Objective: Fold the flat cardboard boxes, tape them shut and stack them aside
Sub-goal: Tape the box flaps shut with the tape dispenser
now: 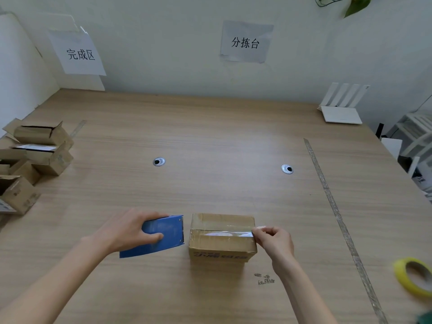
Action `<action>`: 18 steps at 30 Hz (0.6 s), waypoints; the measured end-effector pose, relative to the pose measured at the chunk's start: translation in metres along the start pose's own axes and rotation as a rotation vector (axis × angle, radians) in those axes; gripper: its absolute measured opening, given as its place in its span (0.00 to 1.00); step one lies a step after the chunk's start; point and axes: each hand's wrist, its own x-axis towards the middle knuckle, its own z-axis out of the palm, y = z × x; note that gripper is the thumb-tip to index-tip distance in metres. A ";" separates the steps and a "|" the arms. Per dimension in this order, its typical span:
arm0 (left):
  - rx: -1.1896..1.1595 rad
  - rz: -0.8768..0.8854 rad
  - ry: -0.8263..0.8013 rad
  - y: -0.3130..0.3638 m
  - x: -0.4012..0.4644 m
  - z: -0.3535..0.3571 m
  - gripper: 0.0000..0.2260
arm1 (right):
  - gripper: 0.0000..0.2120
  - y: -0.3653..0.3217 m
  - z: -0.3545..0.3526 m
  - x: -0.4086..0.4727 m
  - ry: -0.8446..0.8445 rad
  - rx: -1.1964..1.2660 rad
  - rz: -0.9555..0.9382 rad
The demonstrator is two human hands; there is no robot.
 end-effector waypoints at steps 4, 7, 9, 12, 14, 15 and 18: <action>0.021 0.001 0.005 0.002 0.001 -0.002 0.23 | 0.09 0.003 -0.002 0.005 -0.089 0.108 0.108; 0.041 0.002 0.015 0.002 0.001 -0.003 0.24 | 0.08 0.004 -0.007 0.005 -0.192 0.327 0.262; 0.037 0.007 0.010 0.001 0.002 -0.001 0.23 | 0.08 0.007 -0.008 0.005 -0.207 0.403 0.311; 0.039 0.015 0.005 0.002 0.003 0.001 0.24 | 0.07 0.004 -0.007 0.005 -0.174 0.388 0.304; 0.049 0.029 0.010 0.004 0.004 0.002 0.24 | 0.08 -0.001 -0.007 0.006 -0.168 0.386 0.325; 0.058 0.037 0.014 0.004 0.004 0.003 0.24 | 0.08 -0.004 -0.007 0.007 -0.175 0.388 0.342; 0.061 0.044 0.013 0.004 0.004 0.004 0.23 | 0.08 -0.010 -0.008 0.010 -0.177 0.400 0.386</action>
